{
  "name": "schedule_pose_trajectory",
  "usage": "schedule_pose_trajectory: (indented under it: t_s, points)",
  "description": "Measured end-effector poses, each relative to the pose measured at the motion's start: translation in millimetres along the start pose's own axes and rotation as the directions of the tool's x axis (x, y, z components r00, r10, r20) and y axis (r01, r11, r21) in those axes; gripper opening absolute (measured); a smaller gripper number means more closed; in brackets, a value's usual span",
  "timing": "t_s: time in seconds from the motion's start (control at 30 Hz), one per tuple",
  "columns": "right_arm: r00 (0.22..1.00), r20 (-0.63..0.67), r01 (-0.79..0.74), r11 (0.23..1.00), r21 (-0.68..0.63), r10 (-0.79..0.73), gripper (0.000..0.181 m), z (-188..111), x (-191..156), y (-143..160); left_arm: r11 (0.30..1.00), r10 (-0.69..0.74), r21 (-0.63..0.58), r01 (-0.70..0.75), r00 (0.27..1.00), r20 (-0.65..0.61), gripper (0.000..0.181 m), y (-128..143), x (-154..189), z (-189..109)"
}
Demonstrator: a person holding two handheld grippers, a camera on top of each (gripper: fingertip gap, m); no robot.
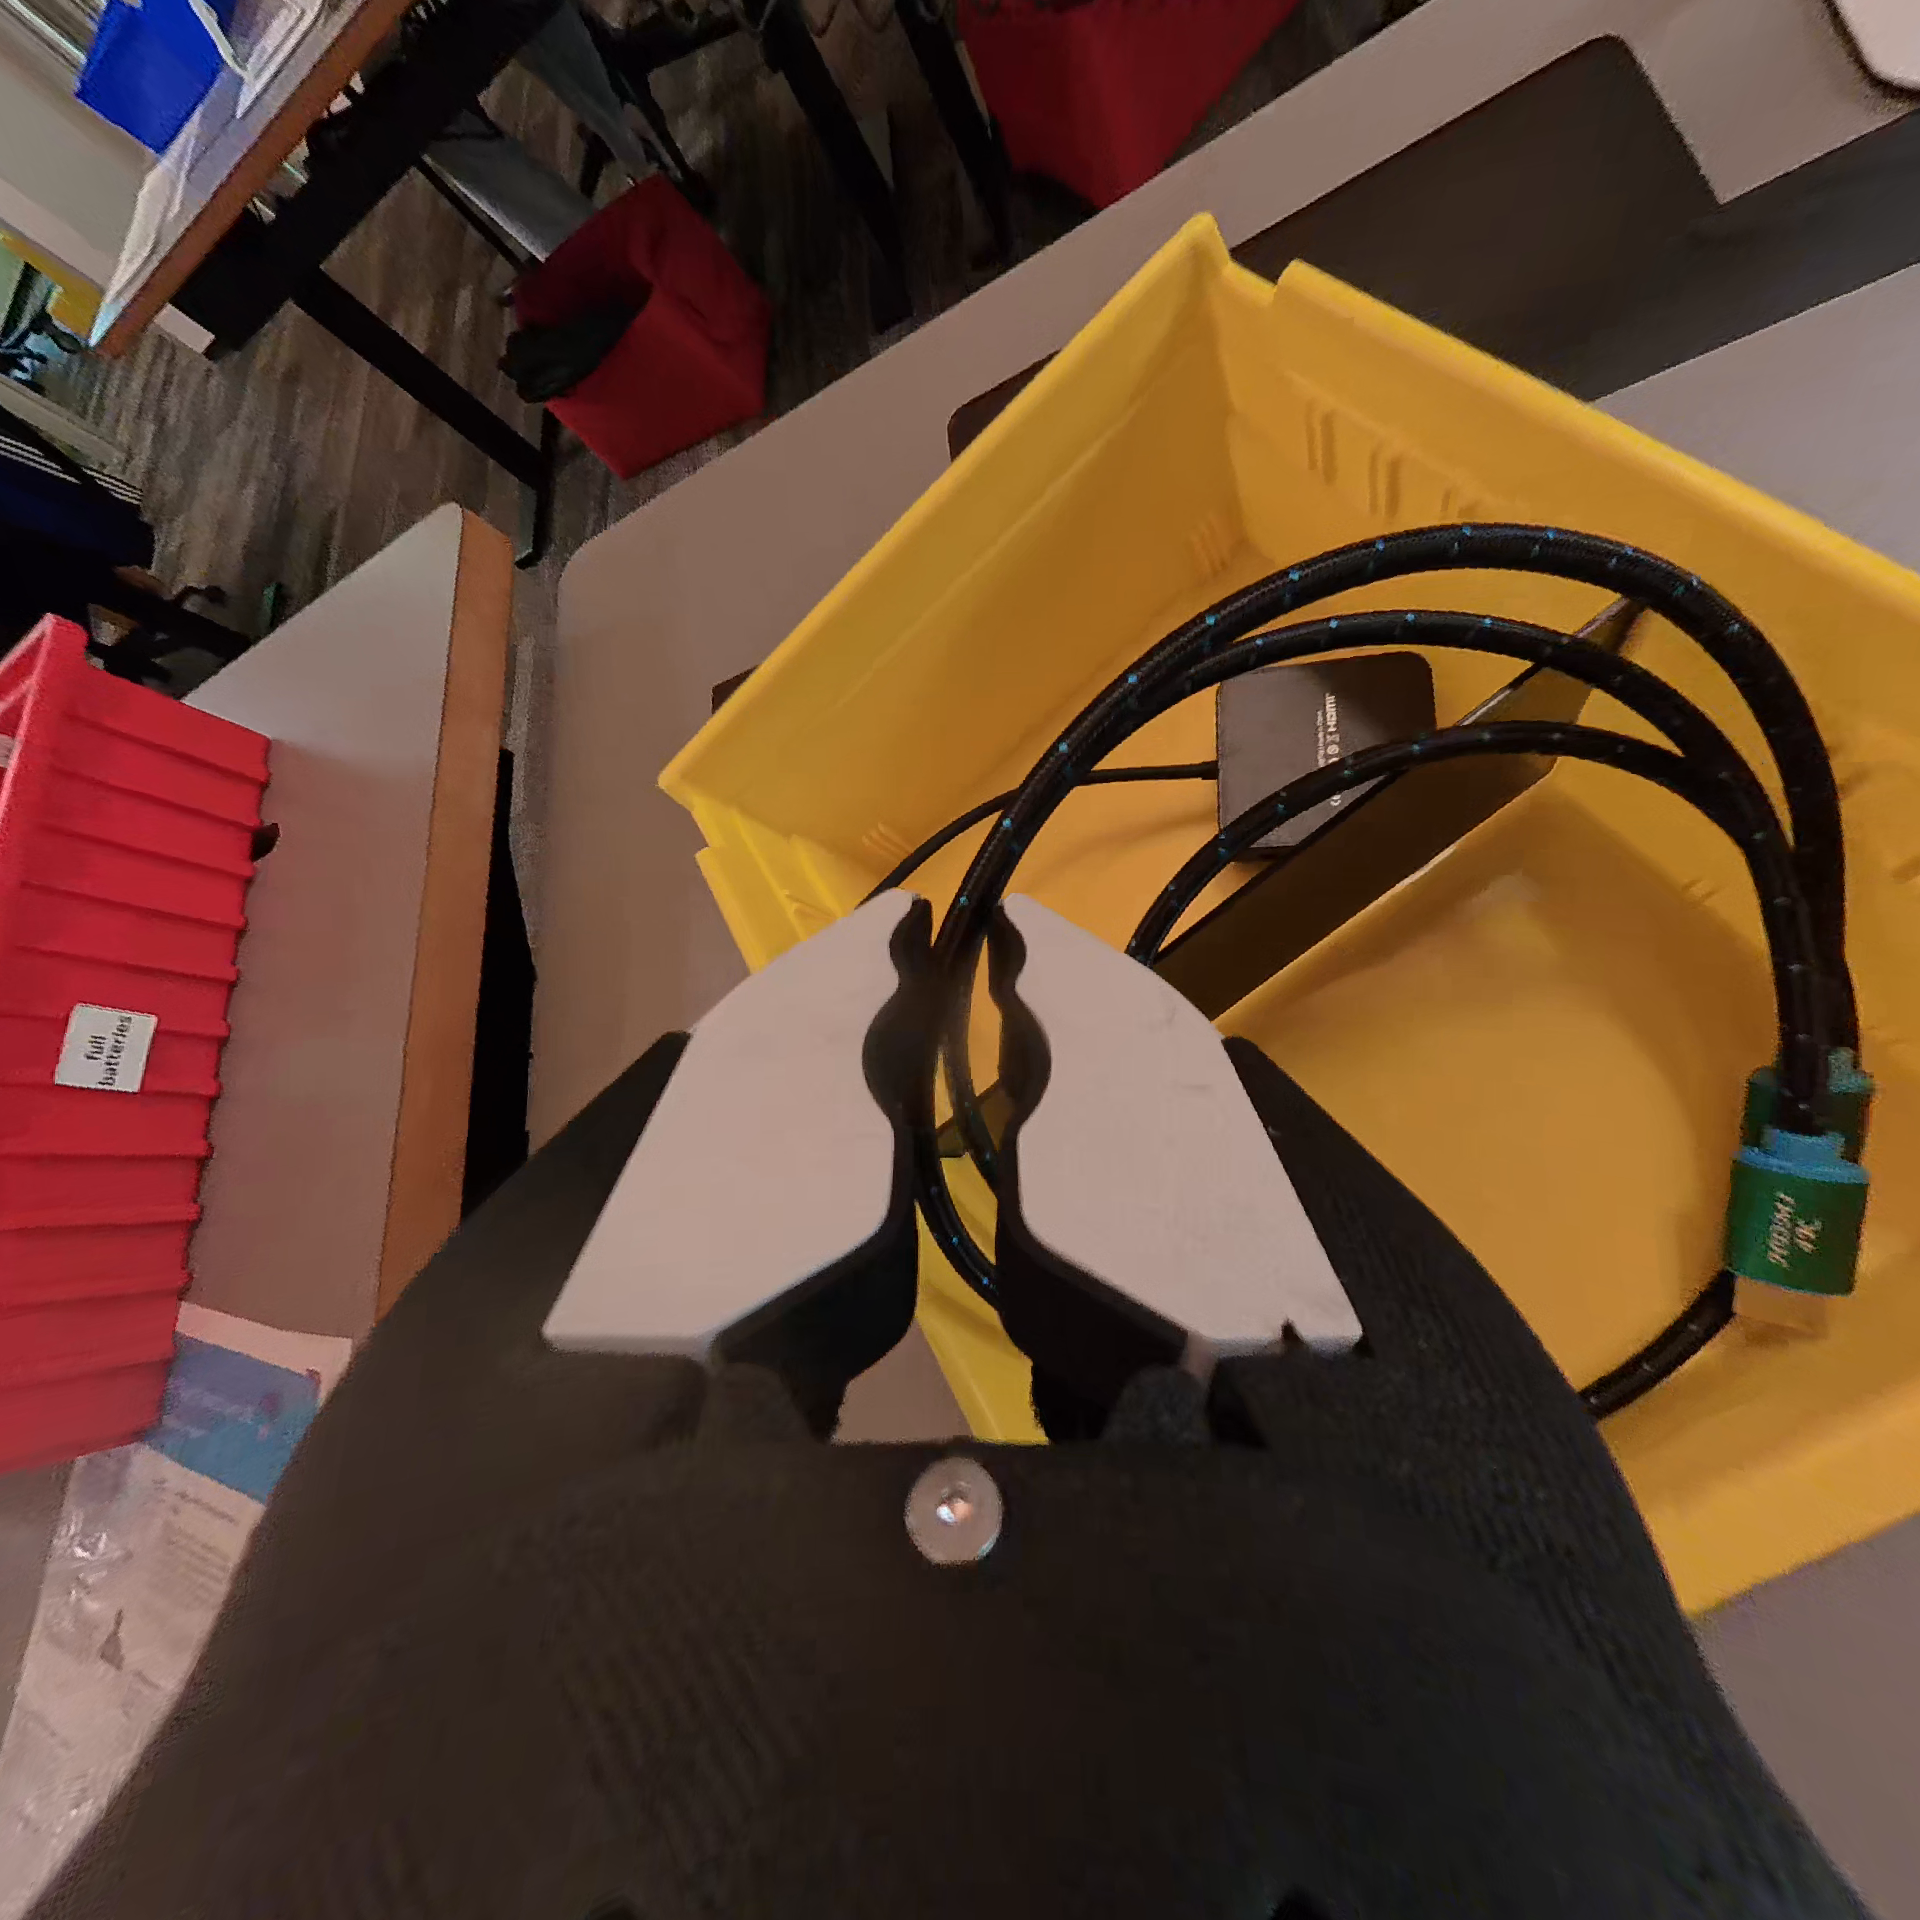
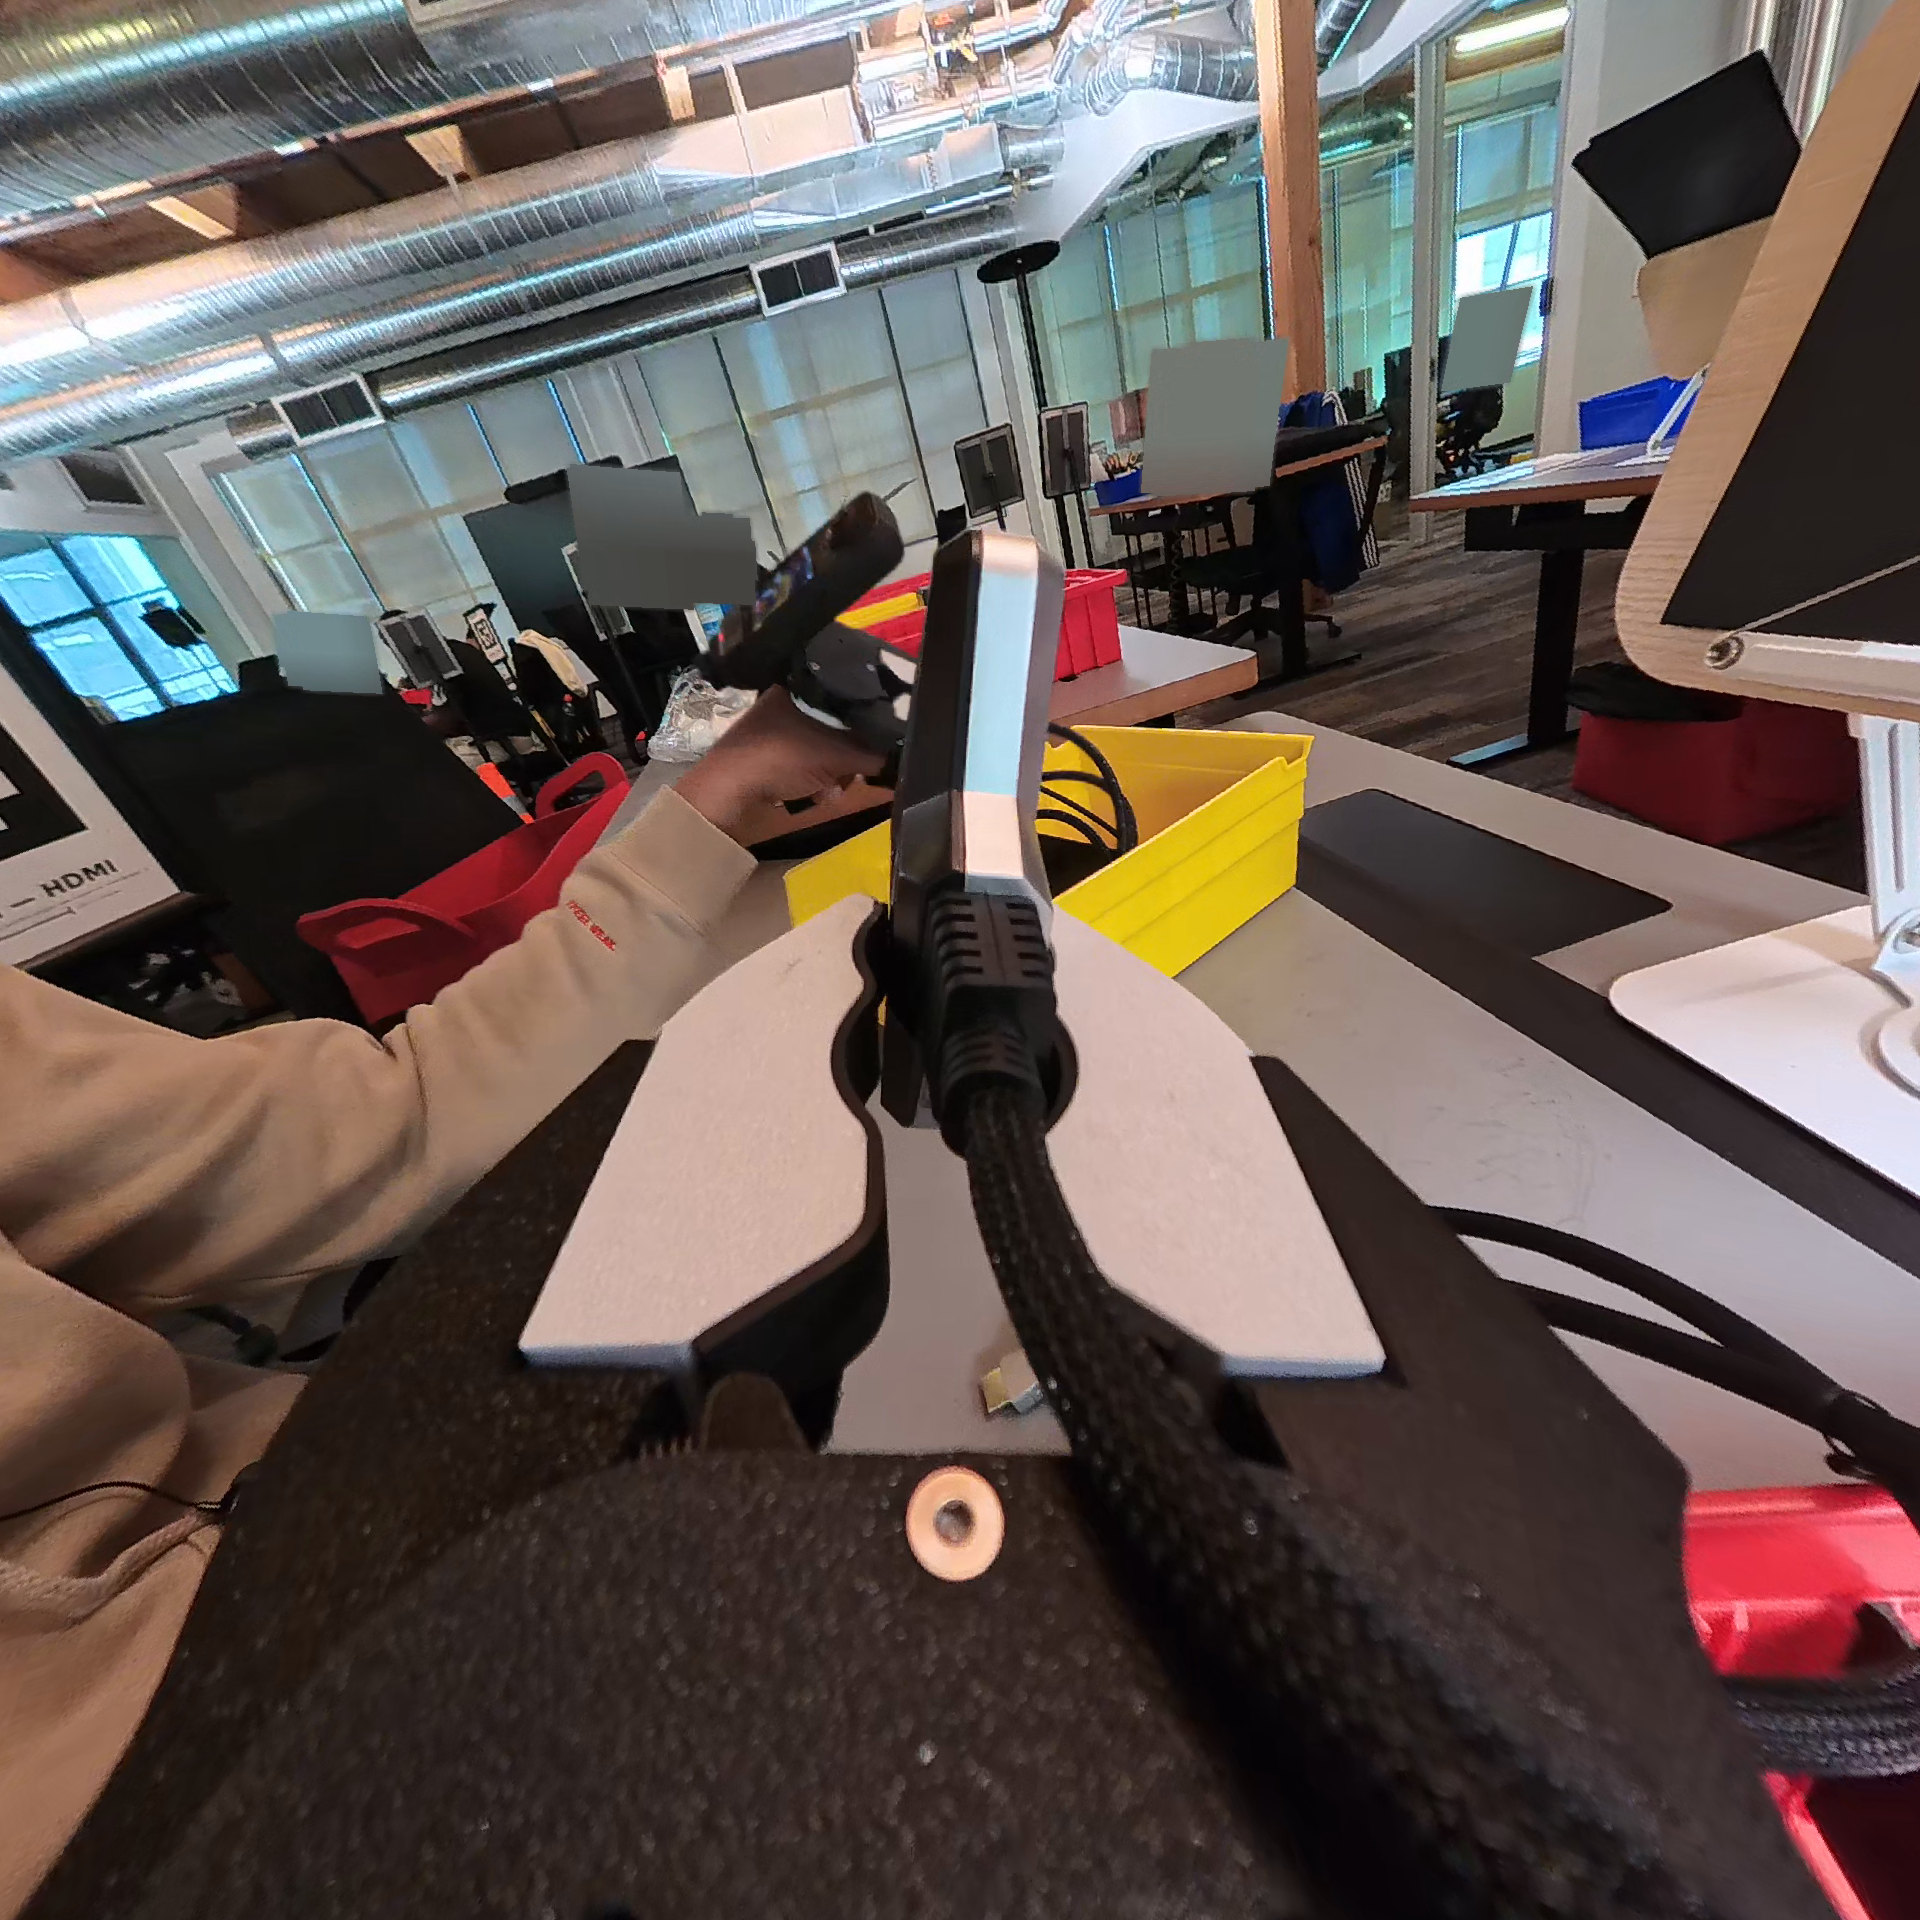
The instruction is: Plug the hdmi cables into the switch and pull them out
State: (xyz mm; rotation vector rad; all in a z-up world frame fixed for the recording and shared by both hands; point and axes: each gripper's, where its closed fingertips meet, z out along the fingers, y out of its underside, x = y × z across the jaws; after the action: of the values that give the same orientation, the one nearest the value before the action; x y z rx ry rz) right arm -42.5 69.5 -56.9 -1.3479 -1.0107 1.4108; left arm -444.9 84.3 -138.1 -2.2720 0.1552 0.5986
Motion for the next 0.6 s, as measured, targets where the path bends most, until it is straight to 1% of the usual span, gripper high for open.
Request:
schedule_pose_trajectory:
  t_s: [0.2,0.37,0.47,0.6]
  points:
    - [1.0,0.005,-0.006,1.0,0.01,0.006,0.023,-1.7,0.0,-2.0,0.998,0.047,0.046,-0.047,0.999,-0.005,0.011,-21.2,5.5,-38.2]
    - [1.0,0.016,-0.022,1.0,0.019,0.022,0.023,-2.5,-0.3,-3.1,0.988,0.124,0.098,-0.122,0.992,-0.02,0.01,-39.4,19.9,-77.5]
    - [1.0,0.019,-0.023,1.0,0.017,0.023,0.023,-1.5,-1.3,-2.3,0.974,0.143,0.186,-0.127,0.987,-0.078,0.009,-54.5,34.3,-101.0]
    - [1.0,0.02,-0.021,1.0,0.009,0.021,0.023,-0.1,-2.0,-0.4,0.947,0.114,0.308,-0.09,0.992,-0.058,0.008,-74.1,32.2,-127.8]
